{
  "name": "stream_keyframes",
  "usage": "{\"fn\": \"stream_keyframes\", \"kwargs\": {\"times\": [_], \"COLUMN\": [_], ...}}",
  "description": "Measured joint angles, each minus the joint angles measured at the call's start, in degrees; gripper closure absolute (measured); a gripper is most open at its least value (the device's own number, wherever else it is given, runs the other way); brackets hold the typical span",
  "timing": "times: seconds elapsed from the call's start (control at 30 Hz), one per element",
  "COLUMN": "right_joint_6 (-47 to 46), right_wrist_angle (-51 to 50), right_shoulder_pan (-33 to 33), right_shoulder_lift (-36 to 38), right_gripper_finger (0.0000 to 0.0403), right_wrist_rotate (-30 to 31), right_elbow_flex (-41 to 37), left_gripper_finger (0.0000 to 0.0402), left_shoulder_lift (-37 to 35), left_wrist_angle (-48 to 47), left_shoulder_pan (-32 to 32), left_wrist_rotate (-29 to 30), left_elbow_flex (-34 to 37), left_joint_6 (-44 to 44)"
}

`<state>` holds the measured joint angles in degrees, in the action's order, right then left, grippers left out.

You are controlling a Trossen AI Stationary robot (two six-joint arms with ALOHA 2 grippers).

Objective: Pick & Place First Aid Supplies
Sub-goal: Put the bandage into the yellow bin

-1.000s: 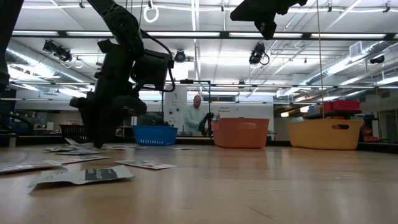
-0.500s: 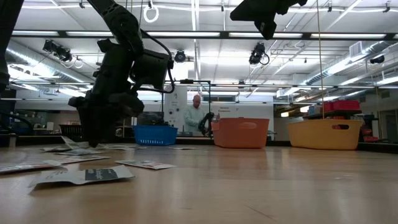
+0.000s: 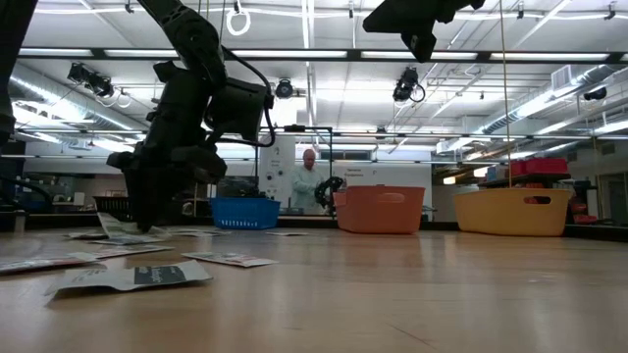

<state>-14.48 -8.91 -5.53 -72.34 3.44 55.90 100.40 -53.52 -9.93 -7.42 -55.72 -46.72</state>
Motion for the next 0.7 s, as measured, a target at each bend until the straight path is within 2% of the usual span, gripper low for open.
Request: {"fn": "stream_keyframes", "kwargs": {"times": [0.27, 0.57, 0.7], "right_joint_6": [0.0, 0.0, 0.0], "right_wrist_angle": [0.3, 0.3, 0.3], "right_shoulder_pan": [0.0, 0.0, 0.0], "right_shoulder_lift": [0.0, 0.0, 0.0], "right_gripper_finger": [0.0389, 0.0389, 0.0389], "right_wrist_rotate": [0.0, 0.0, 0.0], "right_elbow_flex": [0.0, 0.0, 0.0], "left_gripper_finger": [0.0396, 0.0397, 0.0396], "left_shoulder_lift": [0.0, 0.0, 0.0], "left_wrist_angle": [-0.8, -4.1, -7.8], "left_shoulder_pan": [0.0, 0.0, 0.0], "left_wrist_rotate": [0.2, 0.3, 1.6], "left_elbow_flex": [0.0, -0.4, -3.2], "left_joint_6": [0.0, 0.0, 1.5]}}
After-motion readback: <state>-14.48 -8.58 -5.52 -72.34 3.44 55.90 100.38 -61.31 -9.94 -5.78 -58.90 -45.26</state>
